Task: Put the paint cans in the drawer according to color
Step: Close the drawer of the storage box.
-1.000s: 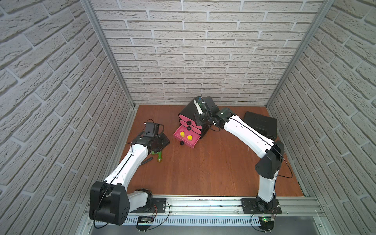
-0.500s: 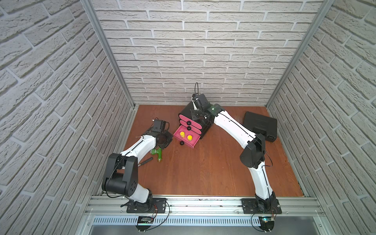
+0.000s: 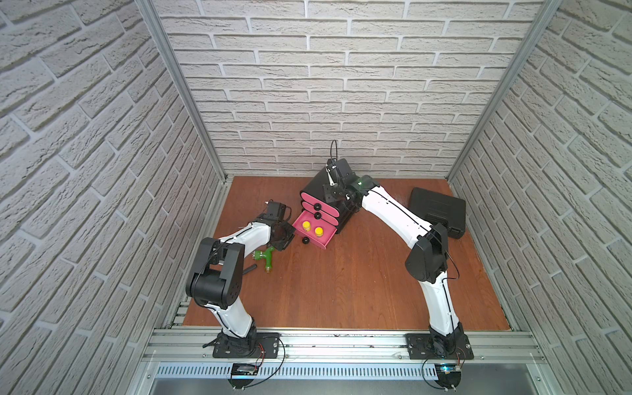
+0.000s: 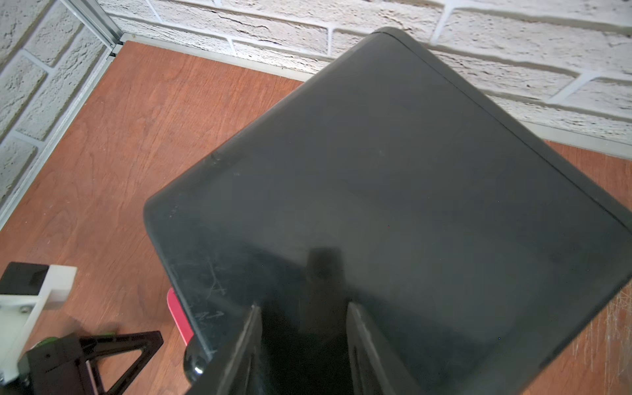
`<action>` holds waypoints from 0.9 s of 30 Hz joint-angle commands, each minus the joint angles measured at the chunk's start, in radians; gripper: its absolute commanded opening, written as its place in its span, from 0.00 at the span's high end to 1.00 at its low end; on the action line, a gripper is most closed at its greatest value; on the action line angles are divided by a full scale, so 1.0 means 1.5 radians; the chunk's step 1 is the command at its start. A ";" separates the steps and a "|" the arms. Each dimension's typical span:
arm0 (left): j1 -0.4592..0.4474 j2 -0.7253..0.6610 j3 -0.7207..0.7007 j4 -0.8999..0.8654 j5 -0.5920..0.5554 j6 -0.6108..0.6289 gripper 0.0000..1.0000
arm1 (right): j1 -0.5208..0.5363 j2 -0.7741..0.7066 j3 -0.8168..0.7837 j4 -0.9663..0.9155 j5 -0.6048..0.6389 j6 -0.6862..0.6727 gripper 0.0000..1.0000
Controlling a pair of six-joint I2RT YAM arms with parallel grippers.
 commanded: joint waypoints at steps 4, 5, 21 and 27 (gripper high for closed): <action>-0.013 0.002 -0.017 0.062 0.010 -0.004 0.89 | -0.007 -0.007 -0.032 -0.077 -0.021 -0.012 0.52; -0.015 0.002 -0.021 0.071 0.010 -0.006 0.89 | -0.007 -0.010 -0.036 -0.076 -0.022 -0.012 0.52; -0.029 0.037 -0.057 0.288 -0.020 -0.001 0.91 | -0.022 -0.027 -0.075 -0.091 -0.027 -0.003 0.52; -0.034 0.058 -0.059 0.339 -0.021 -0.020 0.92 | -0.032 -0.024 -0.080 -0.101 -0.038 0.001 0.52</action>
